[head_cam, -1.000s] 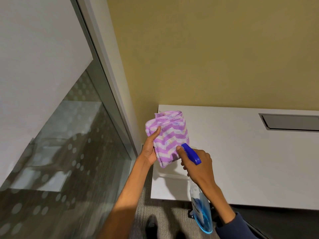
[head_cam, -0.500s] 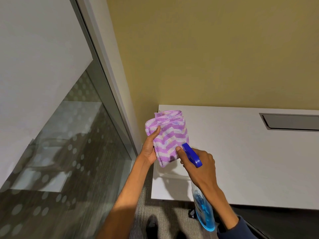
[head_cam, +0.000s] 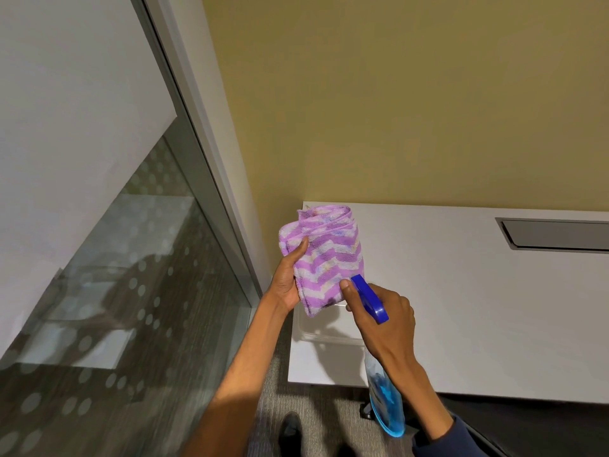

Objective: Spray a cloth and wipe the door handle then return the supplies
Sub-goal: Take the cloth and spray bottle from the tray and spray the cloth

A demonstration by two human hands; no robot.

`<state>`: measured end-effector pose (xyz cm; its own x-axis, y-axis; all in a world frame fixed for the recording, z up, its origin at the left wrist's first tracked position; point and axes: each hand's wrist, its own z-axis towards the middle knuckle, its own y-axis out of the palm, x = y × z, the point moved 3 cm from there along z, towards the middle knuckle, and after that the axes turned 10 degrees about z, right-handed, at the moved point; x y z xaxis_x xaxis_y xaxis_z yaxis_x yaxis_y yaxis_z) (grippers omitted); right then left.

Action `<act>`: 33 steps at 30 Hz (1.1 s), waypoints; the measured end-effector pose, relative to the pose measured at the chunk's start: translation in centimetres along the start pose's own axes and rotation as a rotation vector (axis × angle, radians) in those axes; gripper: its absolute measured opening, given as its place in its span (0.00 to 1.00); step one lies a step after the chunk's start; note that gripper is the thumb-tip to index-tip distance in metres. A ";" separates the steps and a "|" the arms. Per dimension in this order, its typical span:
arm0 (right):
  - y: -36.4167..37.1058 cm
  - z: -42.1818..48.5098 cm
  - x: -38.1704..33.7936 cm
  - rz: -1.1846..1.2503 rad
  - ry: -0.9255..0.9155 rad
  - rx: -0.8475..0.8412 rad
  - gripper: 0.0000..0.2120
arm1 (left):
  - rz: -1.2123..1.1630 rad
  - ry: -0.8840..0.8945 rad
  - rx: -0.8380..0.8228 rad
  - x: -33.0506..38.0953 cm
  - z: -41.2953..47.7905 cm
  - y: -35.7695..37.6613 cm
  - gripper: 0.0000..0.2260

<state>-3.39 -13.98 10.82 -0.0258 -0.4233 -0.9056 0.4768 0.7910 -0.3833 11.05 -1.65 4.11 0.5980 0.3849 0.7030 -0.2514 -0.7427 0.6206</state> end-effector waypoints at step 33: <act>-0.3 -0.4 0.2 -0.147 -0.015 0.119 0.31 | 0.047 0.007 -0.002 0.2 0.2 0.5 0.18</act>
<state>-3.91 -14.07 10.70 -0.0901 -0.5380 -0.8381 0.5693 0.6627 -0.4866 11.25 -2.06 4.51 0.5805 0.3534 0.7336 -0.2806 -0.7589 0.5876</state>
